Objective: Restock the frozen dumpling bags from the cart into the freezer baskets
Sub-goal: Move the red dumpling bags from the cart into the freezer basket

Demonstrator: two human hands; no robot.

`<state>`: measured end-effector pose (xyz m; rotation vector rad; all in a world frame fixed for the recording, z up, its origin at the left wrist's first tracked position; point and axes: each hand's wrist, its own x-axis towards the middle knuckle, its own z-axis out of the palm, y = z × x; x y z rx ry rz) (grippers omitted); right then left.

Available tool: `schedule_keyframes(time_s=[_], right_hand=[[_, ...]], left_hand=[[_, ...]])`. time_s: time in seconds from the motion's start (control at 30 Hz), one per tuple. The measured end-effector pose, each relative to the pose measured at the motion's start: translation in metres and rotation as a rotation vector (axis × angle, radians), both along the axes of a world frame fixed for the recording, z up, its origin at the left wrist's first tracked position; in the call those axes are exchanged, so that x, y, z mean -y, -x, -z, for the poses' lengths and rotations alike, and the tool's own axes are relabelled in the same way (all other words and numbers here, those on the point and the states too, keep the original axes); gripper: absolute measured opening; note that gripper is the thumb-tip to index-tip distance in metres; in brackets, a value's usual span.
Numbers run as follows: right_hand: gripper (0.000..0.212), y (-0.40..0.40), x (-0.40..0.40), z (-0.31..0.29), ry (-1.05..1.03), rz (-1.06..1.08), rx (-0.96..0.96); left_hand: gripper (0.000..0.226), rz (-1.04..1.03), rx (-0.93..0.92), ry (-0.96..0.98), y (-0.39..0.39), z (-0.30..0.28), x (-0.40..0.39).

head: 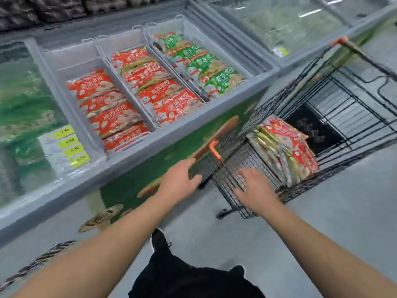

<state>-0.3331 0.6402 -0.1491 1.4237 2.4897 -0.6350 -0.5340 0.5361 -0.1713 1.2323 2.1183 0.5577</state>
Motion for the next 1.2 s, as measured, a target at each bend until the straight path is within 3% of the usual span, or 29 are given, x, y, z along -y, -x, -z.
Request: schedule_keyframes(time_s=[0.33,0.53,0.77,1.2], right_hand=[[0.060,-0.221,-0.023,0.009,0.014,0.149,-0.069],[0.059,-0.297,-0.067,0.004,0.022,0.220,-0.133],[0.059,-0.319,-0.144,0.011,0.061,0.235,-0.166],[0.051,-0.295,-0.343,0.051,0.166,0.224,-0.015]], left_hand=[[0.061,0.062,-0.035,0.003,-0.204,0.007,-0.039],[0.060,0.045,-0.043,0.022,-0.275,-0.005,-0.079],[0.058,-0.014,0.071,0.063,-0.310,0.006,-0.150],[0.055,-0.152,0.264,0.163,-0.304,0.063,-0.339]])
